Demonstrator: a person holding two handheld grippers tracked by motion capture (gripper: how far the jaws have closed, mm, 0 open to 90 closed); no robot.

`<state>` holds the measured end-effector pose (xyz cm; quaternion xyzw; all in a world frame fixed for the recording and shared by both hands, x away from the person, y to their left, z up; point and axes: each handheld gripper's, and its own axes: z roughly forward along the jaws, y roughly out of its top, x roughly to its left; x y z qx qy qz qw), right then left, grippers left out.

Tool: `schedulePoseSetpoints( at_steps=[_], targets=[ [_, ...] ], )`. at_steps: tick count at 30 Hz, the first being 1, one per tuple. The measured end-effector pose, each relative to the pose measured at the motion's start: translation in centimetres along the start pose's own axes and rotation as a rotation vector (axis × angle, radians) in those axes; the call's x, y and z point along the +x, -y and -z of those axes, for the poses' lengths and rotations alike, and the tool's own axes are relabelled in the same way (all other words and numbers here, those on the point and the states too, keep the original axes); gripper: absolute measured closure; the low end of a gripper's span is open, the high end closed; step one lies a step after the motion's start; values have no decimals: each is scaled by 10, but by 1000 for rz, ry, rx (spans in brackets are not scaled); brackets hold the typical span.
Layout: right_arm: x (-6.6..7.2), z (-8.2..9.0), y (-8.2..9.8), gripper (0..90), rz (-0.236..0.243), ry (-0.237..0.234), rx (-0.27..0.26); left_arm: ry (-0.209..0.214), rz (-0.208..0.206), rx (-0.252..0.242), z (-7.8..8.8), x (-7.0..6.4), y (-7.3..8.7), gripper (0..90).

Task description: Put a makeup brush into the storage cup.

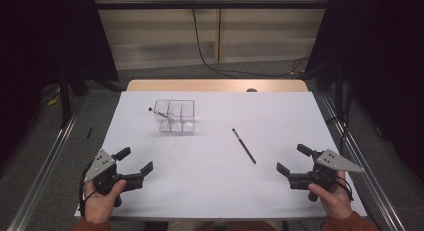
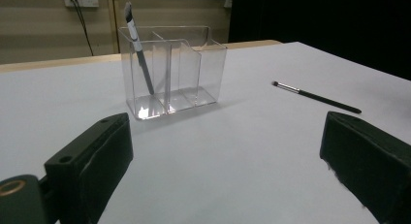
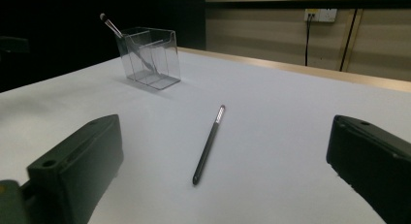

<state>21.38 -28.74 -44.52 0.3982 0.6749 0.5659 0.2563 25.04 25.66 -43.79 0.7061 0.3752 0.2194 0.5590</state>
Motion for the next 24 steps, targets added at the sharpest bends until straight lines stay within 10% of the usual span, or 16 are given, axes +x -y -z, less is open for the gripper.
schedulePoseSetpoints(
  at_steps=[24],
  targets=[
    [3, -49, -30, 3, -6, -62, 41, -24, -8, 14, -2, 0, 0, 42]
  ],
)
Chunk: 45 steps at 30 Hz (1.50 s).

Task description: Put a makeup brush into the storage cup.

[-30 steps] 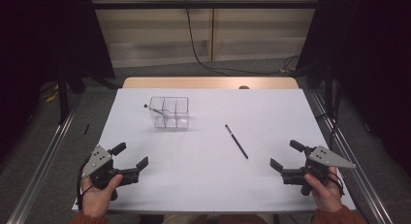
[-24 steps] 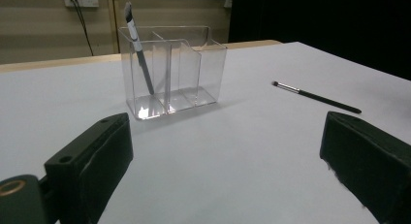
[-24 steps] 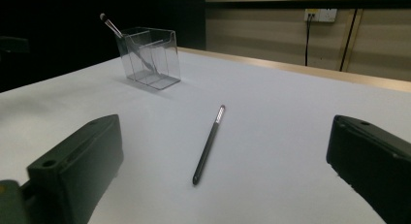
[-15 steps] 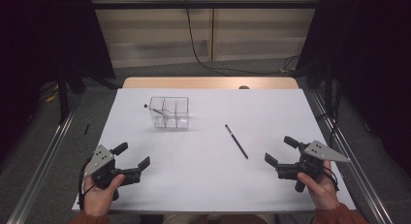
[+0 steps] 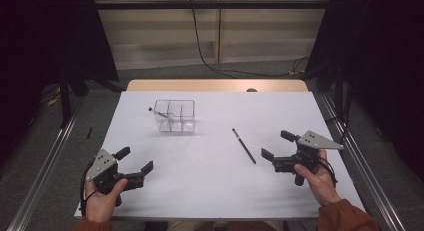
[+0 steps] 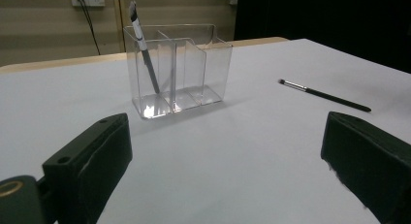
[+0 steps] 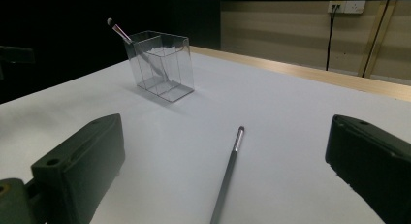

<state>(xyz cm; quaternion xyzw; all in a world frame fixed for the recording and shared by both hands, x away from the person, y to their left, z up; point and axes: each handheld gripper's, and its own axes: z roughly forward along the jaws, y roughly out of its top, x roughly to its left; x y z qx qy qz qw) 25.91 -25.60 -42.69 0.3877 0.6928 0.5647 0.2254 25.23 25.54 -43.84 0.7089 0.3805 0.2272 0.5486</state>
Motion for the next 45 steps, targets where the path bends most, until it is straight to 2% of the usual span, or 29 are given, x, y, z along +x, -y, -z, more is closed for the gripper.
schedulePoseSetpoints(
  at_steps=[3, 6, 7, 11, 19, 23, 28, 32, 35, 37, 38, 40, 41, 42, 45],
  targets=[
    [-2, -8, -5, 5, 4, -15, 26, -1, -1, 2, 0, 1, 0, 42],
    [-2, -16, -13, 28, 17, -33, 51, 15, 24, 2, 0, -1, -1, 43],
    [-2, -19, -15, 19, 20, -51, 63, 7, 8, 3, 0, -2, -1, 43],
    [-1, -29, -21, 14, 38, -59, 97, 17, -17, 0, -1, -3, -1, 42],
    [-1, -49, -33, 16, 67, -78, 206, 15, -12, -8, -2, 0, -1, 41],
    [-2, -57, -37, 20, 61, -91, 259, 18, -16, -8, -2, 0, -1, 41],
    [-6, -66, -38, 20, 35, -106, 341, 18, -24, -19, -2, 1, -2, 40],
    [-9, -73, -37, 32, 20, -102, 444, 20, -29, -11, -3, 1, -1, 41],
    [-11, -80, -32, 34, 16, -102, 502, 23, -34, -4, -3, 2, -1, 41],
    [-12, -85, -29, 17, 11, -114, 549, 24, -17, -2, -5, 2, -1, 41],
    [-12, -87, -28, 24, 11, -130, 571, 23, -23, 2, -5, 3, -1, 41],
    [-10, -90, -26, 97, 47, -100, 596, 24, -25, 2, -6, 3, -1, 40],
    [-10, -91, -27, 84, 61, -89, 603, 24, -24, 1, -6, 3, -1, 40],
    [-10, -93, -28, 73, 52, -92, 616, 24, -24, 1, -6, 3, -1, 40],
    [-10, -98, -29, 68, 64, -121, 665, 25, -26, 2, -7, 3, -1, 41]
  ],
)
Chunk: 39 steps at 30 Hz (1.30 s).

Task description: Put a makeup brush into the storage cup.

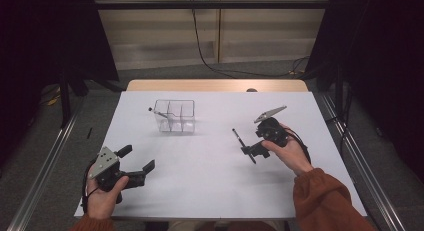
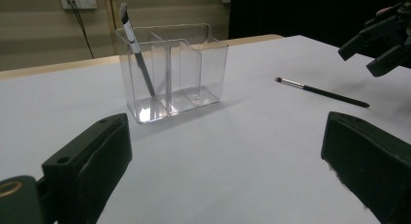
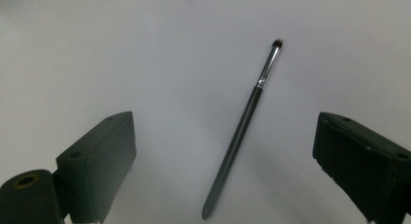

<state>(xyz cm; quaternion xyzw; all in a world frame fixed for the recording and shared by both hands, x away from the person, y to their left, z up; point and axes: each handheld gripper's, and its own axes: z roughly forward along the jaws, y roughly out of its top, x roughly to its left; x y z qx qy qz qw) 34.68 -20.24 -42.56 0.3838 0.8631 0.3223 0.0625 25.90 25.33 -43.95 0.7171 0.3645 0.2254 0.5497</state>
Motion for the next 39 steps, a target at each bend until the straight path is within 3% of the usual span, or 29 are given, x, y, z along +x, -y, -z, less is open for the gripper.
schedulePoseSetpoints(
  at_steps=[5, 7, 8, 10, 12, 14, 16, 27, 39],
  targets=[
    [1, -7, -5, 39, 2, -43, 99, 2, -10, 10, 0, 1, 0, 41],
    [0, -10, -7, 44, -11, -91, 134, 4, -9, 7, 0, 1, 0, 41],
    [0, -11, -8, 79, -4, -88, 148, 4, -9, 6, 0, 1, 0, 40],
    [1, -12, -10, 59, 7, -86, 177, 2, -12, 8, 0, 1, 0, 41],
    [1, -12, -12, 147, 10, -72, 199, 2, -12, 8, 0, 1, 0, 41],
    [1, -13, -13, 165, 10, -63, 233, 1, -16, 10, 0, 1, 0, 41],
    [0, -15, -14, 238, 5, -47, 264, -2, -19, 10, -1, 0, 0, 41],
    [0, -29, -20, 336, -10, 29, 416, 4, -26, 13, -1, 1, 0, 40],
    [3, -44, -19, 449, 18, 31, 513, 3, -27, 21, -1, 1, 0, 40]
  ],
)
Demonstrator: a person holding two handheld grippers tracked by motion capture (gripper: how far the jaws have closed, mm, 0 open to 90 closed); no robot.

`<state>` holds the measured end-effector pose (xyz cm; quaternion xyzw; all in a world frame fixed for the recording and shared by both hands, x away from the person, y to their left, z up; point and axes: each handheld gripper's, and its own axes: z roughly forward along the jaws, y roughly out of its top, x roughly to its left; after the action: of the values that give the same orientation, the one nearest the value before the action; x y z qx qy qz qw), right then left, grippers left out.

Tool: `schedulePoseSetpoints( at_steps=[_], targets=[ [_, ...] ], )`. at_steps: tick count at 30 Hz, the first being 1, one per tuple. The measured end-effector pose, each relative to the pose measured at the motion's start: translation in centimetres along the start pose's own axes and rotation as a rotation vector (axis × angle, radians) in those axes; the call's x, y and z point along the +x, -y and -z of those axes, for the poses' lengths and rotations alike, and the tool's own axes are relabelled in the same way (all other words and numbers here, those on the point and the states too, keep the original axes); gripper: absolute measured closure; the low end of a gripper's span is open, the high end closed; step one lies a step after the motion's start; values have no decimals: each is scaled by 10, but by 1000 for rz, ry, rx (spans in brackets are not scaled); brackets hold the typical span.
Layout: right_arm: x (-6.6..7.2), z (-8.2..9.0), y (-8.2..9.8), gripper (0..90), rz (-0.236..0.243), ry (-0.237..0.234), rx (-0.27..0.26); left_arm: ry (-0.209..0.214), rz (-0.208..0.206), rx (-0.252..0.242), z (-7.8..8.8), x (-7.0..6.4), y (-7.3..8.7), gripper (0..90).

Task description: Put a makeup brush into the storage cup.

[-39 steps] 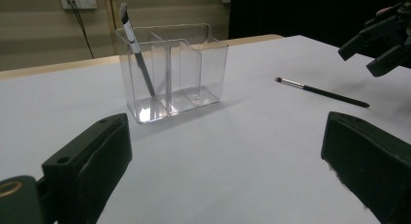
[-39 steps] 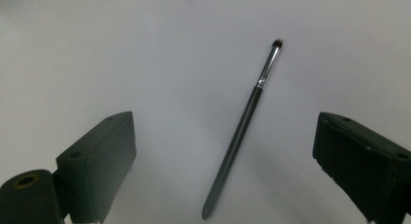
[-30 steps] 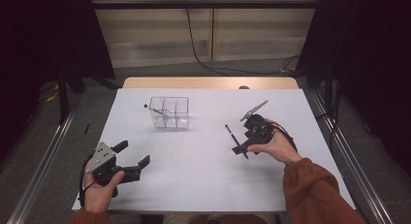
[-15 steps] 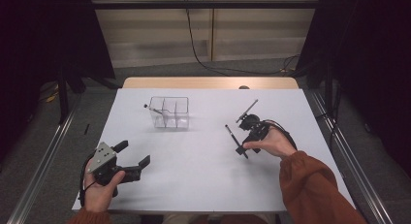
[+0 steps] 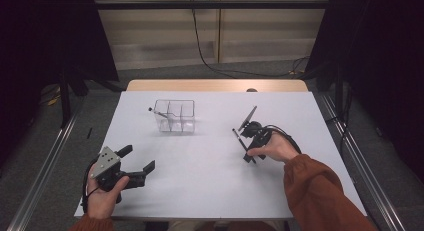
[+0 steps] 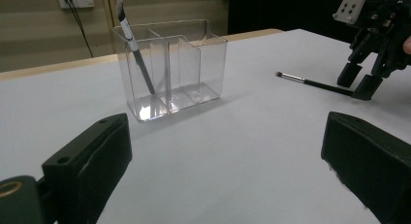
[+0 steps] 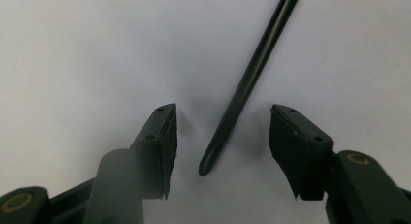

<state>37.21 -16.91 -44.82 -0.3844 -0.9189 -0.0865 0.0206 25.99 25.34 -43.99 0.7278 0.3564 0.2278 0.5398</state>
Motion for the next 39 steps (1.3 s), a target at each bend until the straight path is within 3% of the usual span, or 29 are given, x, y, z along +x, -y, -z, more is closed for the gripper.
schedulePoseSetpoints(
  at_steps=[5, 7, 11, 21, 26, 39],
  targets=[
    [5, -2, -3, 539, 4, 59, 35, 1, -3, 3, 0, 0, 0, 40],
    [5, -3, -3, 548, 18, 65, 28, 2, -1, 3, 0, -1, 0, 41],
    [9, -4, -8, 561, 10, 89, 69, 4, 1, 3, 0, -1, 0, 41],
    [7, -4, -11, 603, -8, 82, 87, 1, -7, 5, 1, 0, 1, 41],
    [6, -2, -10, 692, -43, 77, 92, 1, -6, 5, 1, 0, 1, 41],
    [3, -3, -11, 838, -40, 67, 94, 2, -4, 4, 0, 0, 1, 41]
  ],
)
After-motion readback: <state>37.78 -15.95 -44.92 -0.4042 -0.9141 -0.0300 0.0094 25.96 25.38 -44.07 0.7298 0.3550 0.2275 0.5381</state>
